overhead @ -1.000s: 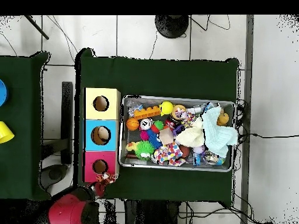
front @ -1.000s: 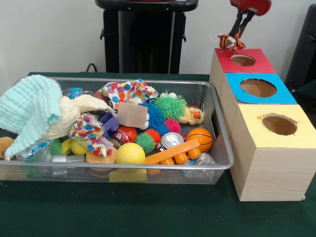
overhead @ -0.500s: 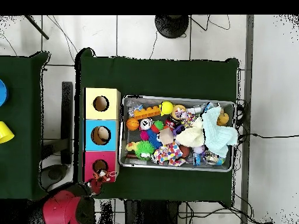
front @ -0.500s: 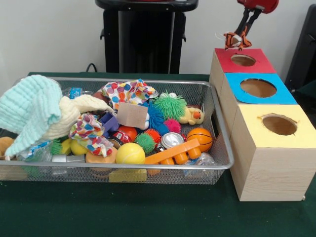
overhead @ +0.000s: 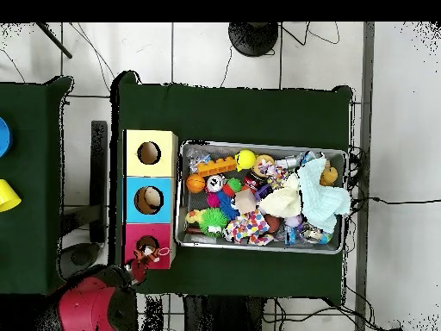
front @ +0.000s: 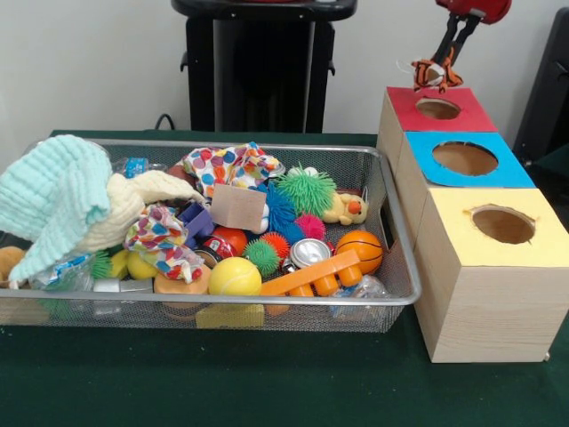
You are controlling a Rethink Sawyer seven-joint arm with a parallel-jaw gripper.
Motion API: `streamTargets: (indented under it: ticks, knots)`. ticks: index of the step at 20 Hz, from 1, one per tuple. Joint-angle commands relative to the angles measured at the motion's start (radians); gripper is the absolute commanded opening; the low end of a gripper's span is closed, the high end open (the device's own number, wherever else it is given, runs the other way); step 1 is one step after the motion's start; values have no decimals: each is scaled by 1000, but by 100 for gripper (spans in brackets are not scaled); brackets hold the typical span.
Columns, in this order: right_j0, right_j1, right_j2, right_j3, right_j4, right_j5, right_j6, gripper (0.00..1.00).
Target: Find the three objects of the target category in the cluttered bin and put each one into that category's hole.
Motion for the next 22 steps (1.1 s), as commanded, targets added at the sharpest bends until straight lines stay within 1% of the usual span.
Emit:
streamTargets:
  ticks: [1, 3, 4, 22]
  knots:
    - [-37, 16, 32, -39, 34, 65, 247, 0]
    - [-42, 7, 37, -23, 40, 64, 249, 0]
    - [-43, 7, 37, -22, 40, 61, 249, 100]
    - [-59, 5, 41, -38, 28, 63, 231, 100]
